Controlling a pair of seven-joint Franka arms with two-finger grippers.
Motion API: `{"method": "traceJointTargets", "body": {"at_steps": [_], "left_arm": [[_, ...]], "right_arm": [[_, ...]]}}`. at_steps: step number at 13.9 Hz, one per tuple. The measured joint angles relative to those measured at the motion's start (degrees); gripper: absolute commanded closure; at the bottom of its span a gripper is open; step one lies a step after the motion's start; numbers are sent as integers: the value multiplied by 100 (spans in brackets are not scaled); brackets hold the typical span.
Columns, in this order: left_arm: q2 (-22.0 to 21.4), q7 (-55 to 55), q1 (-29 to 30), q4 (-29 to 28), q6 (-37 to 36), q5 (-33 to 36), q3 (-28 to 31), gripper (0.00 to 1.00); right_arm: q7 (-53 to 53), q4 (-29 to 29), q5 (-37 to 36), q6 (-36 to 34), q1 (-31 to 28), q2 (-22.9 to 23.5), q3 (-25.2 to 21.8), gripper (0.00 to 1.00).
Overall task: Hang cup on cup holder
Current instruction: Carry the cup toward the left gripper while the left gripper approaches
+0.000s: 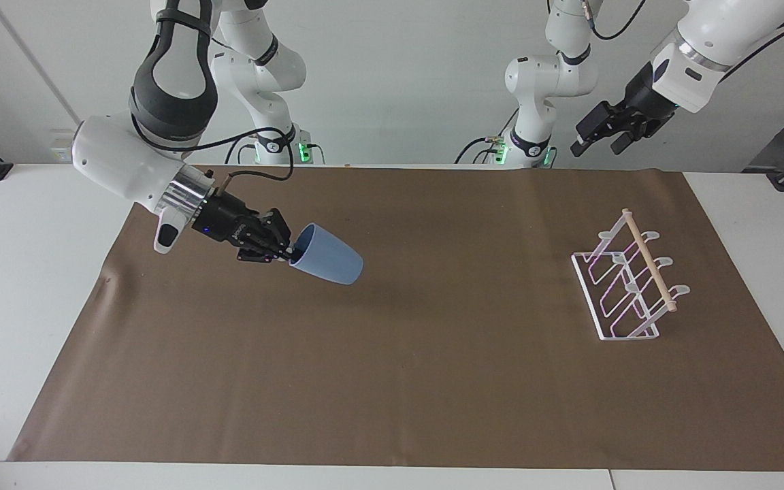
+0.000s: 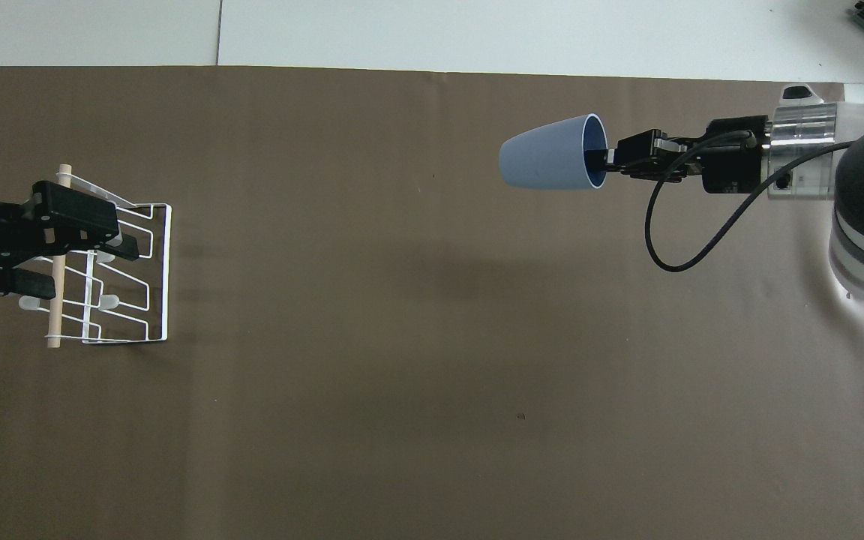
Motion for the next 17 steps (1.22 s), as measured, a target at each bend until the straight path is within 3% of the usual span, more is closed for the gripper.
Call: {"method": "traceJointTargets", "body": {"at_steps": [4,9,17], "left_arm": [[1,-2259,-371,13,507,-332,-104,0],[4,-4759,-1037,18,1203,-487,-192,0],[25,-7839,-1681,15,1984,-905,-245,0]], "right_arm": [[5,-58,1130,-622,4,-72,70,100],[5,-620,2288,-671,212,-337,95,100],[5,-1225,3226,495,1158,-600,109,100]]}}
